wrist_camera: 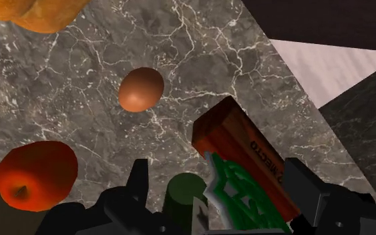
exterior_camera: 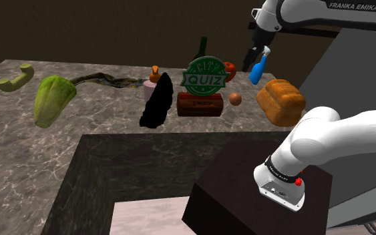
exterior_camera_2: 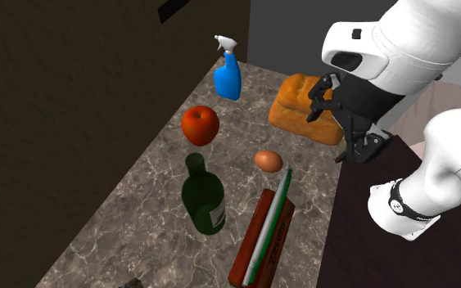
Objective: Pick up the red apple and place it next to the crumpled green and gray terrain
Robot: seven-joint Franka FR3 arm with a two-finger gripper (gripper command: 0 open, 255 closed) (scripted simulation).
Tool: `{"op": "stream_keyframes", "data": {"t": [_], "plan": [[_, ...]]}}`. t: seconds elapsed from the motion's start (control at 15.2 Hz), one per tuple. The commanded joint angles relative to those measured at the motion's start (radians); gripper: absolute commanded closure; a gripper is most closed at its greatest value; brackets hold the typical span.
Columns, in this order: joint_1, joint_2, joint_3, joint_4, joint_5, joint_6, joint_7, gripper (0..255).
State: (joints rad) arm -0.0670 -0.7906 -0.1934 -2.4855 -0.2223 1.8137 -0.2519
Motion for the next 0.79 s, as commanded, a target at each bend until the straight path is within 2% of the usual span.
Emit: {"op": "stream_keyframes", "data": {"t": [0.0,0.4,0.73], "plan": [[-0.005,0.026,-0.058,-0.002,-0.016,0.062,-0.058,0],[0.012,0.158,-0.242,0.035,-0.019,0.244,-0.237,0],[0.074,0.308,-0.412,0.112,0.051,0.377,-0.415,0]]}}
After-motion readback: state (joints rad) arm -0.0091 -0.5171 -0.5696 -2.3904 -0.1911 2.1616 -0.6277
